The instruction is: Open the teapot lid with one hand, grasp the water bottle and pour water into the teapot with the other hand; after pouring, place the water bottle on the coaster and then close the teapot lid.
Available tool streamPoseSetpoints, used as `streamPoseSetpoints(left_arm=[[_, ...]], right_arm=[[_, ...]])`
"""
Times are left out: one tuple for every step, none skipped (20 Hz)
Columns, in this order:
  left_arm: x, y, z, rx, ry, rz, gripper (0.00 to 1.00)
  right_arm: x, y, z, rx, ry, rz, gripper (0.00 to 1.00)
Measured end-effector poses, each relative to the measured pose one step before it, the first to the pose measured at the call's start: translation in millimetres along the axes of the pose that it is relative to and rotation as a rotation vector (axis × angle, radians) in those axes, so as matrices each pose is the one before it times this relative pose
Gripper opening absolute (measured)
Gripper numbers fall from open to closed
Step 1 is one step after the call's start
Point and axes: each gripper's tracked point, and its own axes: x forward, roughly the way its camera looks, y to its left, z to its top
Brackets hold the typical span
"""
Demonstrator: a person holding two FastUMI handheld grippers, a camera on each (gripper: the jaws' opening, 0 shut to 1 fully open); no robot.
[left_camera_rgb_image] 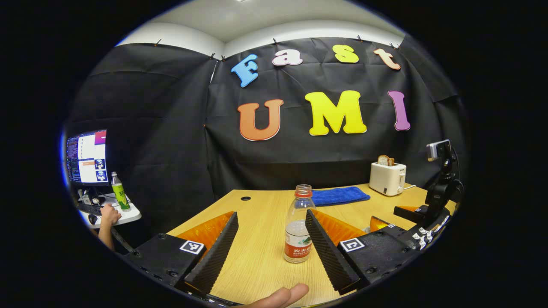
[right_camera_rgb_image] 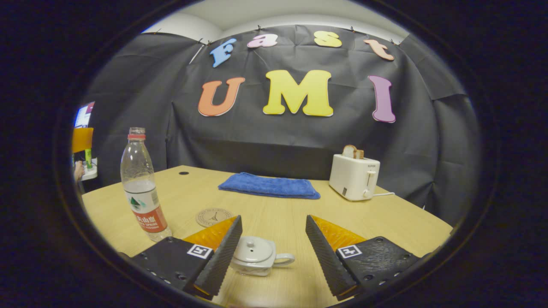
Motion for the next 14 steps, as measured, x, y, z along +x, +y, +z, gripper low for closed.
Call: streamPoseSetpoints(left_arm=[[0.58,1.35,-0.96,-0.00143,0.00145,0.00388,0.99],[0.49,1.28,0.01,-0.00360,0.00124,0.00198,0.99],[0.47,0.54,-0.60,-0.00455,0.00258,-0.00116,0.99],[0.21,0.02,-0.51,-0.00429,0.00169,-0.00225,0.99],[-0.39,-0.24,-0.41,-0.00202,0.00221,-0.00318,0.99],[1.08,0.73,-0.72,-0.00266,0.00199,-0.00153,0.99],[0.68,0.05,-0.09,-0.00331,0.00204,-0.00111,0.99],[-0.34,0.92,-0.68,-0.00175,0.00051,-0.00033,0.99],[-0.43,-0.51,0.53,-0.00026,0.00016,-0.00019,0.99],[0.65,1.89,-0.56,0.00073,-0.00026,0.00101,0.99],[0.96,0.04,-0.54,0.00140,-0.00007,0.00045,0.99],[-0.78,-0.29,-0.84,0.00117,0.00165,-0.00197,0.99],[1.54,-0.16,-1.02,-0.00029,0.00268,-0.00295,0.99],[-0.45,-1.32,-0.91,-0.00047,0.00351,-0.00393,0.99]], right_arm=[[2.50,1.88,-3.61,-0.00372,0.00620,-0.00224,0.84],[0.84,0.96,-0.79,-0.00364,0.00018,-0.00394,0.79],[1.03,1.65,-0.12,-0.00279,-0.00246,-0.00175,0.70],[0.70,3.02,-0.55,0.00044,-0.00193,0.00101,0.67],[1.32,3.18,-0.22,0.00449,0.00072,0.00625,0.58],[1.68,4.46,-1.96,0.01085,0.00786,0.01185,0.55],[2.13,3.88,-2.87,0.00706,0.01535,0.00680,0.51],[2.24,3.01,-3.29,0.00362,0.00777,0.00583,0.46],[-0.66,2.05,1.01,0.00541,0.00032,0.00273,0.44],[-0.08,1.36,-0.35,-0.00061,-0.00076,0.00595,0.41],[0.89,1.60,-0.35,-0.00398,0.00155,0.00498,0.35],[-0.97,5.37,-0.22,0.00462,0.00282,0.02127,0.34],[2.73,-1.26,-2.33,0.00083,-0.00596,-0.00281,0.31],[-0.17,-1.70,-0.19,-0.01281,0.00090,-0.00293,0.24]])
